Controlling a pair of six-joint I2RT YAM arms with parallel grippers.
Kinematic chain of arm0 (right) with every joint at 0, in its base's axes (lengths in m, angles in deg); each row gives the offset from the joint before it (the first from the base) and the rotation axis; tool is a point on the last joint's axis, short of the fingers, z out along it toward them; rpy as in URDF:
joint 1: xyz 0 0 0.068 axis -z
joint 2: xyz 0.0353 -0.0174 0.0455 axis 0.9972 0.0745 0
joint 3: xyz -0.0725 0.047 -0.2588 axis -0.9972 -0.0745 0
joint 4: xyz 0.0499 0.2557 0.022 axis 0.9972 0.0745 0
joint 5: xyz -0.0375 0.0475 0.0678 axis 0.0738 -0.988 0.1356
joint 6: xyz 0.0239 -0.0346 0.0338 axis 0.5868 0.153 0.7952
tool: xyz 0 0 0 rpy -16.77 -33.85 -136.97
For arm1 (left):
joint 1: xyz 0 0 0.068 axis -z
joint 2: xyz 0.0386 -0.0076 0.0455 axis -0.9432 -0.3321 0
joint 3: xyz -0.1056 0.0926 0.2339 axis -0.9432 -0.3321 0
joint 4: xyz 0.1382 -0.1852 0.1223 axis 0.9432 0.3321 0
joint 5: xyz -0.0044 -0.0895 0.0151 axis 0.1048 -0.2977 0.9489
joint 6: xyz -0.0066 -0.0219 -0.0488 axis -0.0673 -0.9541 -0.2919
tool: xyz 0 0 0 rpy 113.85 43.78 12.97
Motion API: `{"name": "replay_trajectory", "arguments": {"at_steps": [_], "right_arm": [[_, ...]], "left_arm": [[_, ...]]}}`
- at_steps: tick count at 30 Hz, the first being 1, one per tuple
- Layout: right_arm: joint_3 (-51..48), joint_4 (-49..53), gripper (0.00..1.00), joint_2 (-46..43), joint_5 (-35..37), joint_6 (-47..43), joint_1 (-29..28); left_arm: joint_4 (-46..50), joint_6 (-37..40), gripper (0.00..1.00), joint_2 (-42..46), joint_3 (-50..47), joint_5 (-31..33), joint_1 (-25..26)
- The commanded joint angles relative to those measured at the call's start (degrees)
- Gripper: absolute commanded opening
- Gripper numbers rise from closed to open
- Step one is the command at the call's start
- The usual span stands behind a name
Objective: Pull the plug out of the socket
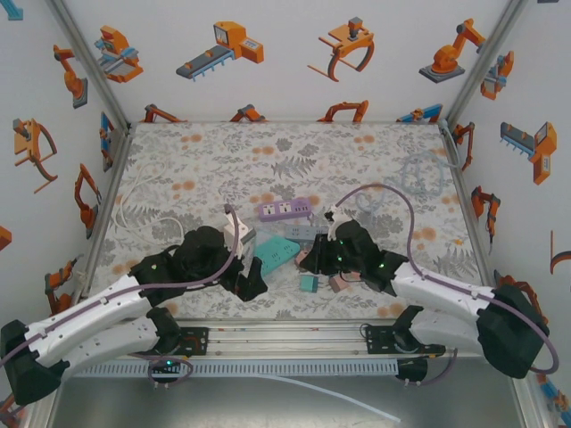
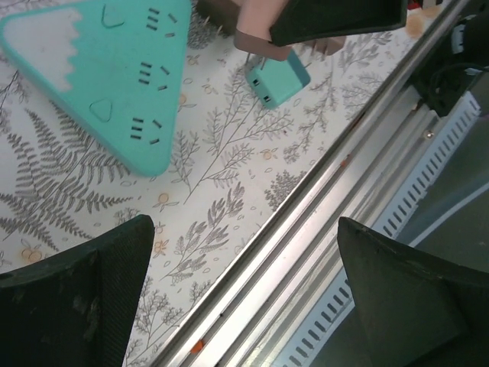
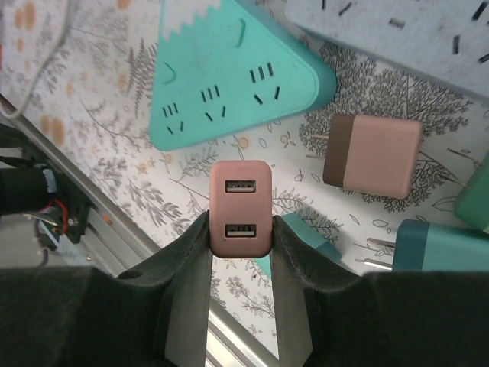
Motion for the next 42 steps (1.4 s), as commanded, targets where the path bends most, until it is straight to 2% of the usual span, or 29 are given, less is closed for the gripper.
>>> {"name": "replay_trajectory", "arguments": {"at_steps": [1,8,15,20,25,28,34,38,40,42], "right_arm": [[-0.12,-5.11,0.0,3.34,1.65,-0.46,-1.63],[2.06,-5.91,0.05,11.26,1.79,-1.58,-3.44],[2.83,-4.77,0.22,14.01,3.47,-1.06,-3.95],[3.42,-2.27,0.38,13.13,4.67,-1.46,-4.0],[3.45,0.78,0.41,10.48,6.01,-2.08,-3.99],[3.54,3.03,0.48,8.15,7.3,-2.83,-4.0],[4.89,9.22,0.49,1.82,10.33,-5.99,-3.98],[5.09,11.6,0.51,-3.91,14.45,-8.82,-3.91],[5.06,13.02,0.54,-7.5,19.44,-12.12,-3.84],[4.54,14.43,0.63,-11.76,27.93,-15.87,-3.6]], "left_arm": [[4.91,-3.86,0.97,-0.24,0.3,6.88,0.61],[4.89,-4.84,0.97,0.75,-0.22,10.38,0.79],[5.12,-5.3,0.97,0.63,-0.49,11.59,0.79],[5.13,-5.54,0.97,0.69,-0.57,12.53,0.79],[5.13,-5.83,0.97,1.15,-0.72,13.25,0.77],[5.21,-5.94,0.97,1.99,-0.9,14.06,0.79],[5.68,-6.2,0.97,3.79,-0.97,16.42,0.79],[6.29,-7.16,0.97,5.75,-0.95,22.34,0.75],[7.23,-8.4,0.97,7.12,-1.19,28.67,0.72],[7.91,-8.99,0.97,9.19,-2.0,36.37,0.76]]}}
